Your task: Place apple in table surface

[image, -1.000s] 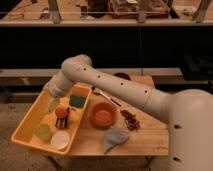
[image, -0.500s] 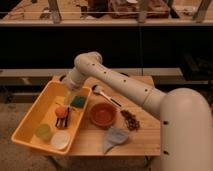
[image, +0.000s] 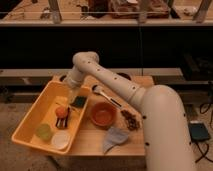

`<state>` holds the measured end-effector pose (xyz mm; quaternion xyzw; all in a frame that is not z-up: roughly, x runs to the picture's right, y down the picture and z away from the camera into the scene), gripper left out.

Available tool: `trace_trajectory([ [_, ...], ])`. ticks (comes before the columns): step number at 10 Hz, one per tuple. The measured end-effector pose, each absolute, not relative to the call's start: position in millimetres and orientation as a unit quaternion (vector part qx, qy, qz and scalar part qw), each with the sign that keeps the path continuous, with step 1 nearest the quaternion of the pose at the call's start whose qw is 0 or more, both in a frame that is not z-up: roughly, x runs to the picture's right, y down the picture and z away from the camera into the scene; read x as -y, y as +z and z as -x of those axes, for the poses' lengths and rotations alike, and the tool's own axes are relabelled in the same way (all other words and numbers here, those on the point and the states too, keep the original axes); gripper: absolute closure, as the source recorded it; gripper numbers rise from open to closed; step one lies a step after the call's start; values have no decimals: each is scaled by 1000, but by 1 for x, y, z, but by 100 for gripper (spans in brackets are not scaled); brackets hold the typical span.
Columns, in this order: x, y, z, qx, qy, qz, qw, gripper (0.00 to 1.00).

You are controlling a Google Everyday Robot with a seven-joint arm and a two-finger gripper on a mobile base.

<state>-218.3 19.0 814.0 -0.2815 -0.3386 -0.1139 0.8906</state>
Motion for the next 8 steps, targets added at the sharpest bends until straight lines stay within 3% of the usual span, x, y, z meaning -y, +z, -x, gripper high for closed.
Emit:
trace_trajectory([
  [3, -63, 792, 229, 351, -158, 289, 877, 28],
  [8, -113, 809, 251, 362, -182, 309, 860, 28],
])
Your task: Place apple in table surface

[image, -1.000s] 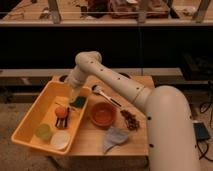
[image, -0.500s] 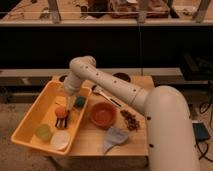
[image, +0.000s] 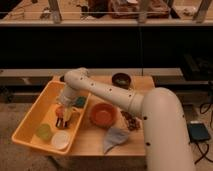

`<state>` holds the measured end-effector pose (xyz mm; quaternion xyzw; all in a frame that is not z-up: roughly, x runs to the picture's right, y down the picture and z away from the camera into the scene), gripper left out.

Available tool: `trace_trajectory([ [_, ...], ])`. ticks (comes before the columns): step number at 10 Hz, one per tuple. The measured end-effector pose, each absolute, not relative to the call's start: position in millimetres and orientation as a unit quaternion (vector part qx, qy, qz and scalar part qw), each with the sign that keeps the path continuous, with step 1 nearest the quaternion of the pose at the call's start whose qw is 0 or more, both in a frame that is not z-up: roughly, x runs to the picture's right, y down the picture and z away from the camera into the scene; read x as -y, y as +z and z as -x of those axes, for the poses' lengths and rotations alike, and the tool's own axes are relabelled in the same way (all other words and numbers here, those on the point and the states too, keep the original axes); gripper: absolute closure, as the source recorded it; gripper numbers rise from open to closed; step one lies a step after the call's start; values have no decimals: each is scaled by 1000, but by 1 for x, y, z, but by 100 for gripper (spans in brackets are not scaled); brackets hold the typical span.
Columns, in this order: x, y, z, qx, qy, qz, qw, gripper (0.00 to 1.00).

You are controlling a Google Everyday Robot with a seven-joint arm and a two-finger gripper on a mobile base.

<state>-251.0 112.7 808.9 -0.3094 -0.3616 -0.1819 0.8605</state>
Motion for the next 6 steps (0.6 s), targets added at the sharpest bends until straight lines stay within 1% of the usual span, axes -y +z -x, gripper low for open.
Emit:
trace_trajectory([
  [1, -112, 812, 249, 363, -177, 310, 861, 30],
  [2, -113, 814, 250, 365, -175, 312, 860, 35],
  [4, -119, 820, 253, 366, -175, 324, 855, 57],
  [6, -121, 827, 252, 367, -169, 333, 852, 77],
])
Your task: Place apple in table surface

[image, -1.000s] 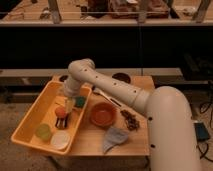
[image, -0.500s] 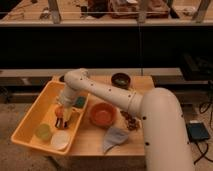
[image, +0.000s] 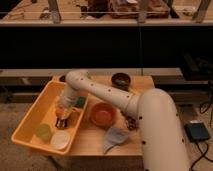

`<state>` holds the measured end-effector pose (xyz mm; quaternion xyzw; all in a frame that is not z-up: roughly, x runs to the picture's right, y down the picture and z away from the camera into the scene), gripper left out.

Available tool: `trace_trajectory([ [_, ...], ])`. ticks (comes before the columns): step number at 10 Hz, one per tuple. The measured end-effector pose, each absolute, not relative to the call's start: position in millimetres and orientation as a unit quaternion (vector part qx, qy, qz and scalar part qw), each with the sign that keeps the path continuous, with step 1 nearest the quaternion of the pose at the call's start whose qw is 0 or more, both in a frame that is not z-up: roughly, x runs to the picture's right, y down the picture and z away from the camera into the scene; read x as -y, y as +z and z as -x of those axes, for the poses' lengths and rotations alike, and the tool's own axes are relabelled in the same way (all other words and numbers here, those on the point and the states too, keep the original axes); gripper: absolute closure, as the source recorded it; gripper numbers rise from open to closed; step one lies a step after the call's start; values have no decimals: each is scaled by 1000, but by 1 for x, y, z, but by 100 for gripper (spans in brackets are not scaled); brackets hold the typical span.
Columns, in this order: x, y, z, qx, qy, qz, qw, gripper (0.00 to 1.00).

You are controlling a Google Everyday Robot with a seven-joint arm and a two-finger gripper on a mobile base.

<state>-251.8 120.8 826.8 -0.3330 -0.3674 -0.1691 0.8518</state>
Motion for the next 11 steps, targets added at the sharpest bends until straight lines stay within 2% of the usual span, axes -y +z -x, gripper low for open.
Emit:
trace_trajectory([
  [2, -121, 826, 251, 372, -171, 334, 849, 96],
  [3, -116, 820, 247, 376, -168, 326, 851, 100],
  [7, -68, 760, 223, 384, -161, 282, 864, 100],
  [11, -14, 683, 143, 393, -101, 221, 887, 100],
])
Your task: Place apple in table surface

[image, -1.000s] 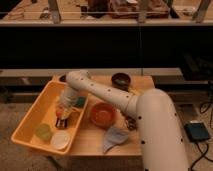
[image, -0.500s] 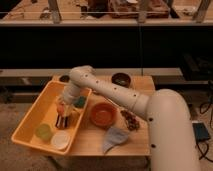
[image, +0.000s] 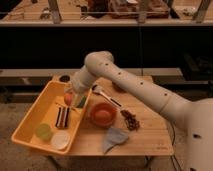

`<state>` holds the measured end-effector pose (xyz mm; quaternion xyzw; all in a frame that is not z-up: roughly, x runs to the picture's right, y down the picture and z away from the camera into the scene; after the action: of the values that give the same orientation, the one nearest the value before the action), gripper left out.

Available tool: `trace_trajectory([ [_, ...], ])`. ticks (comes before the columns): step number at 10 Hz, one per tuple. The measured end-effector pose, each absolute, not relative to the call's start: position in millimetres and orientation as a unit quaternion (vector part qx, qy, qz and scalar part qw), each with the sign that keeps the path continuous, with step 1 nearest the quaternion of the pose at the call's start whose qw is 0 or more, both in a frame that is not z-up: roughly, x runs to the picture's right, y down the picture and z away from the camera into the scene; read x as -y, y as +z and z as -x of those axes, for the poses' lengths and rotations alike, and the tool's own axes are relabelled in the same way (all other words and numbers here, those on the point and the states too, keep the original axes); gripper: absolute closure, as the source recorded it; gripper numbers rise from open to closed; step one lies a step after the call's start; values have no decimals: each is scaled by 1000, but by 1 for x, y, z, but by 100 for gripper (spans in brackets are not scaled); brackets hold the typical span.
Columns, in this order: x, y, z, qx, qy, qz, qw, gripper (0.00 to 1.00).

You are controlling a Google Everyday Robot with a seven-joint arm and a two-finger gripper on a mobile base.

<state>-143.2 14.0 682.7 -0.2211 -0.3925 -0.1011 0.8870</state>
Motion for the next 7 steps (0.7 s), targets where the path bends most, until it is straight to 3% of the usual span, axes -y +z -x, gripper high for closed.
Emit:
trace_trajectory([
  [4, -28, 651, 52, 415, -45, 220, 882, 100],
  [7, -34, 649, 45, 422, -44, 225, 877, 100],
])
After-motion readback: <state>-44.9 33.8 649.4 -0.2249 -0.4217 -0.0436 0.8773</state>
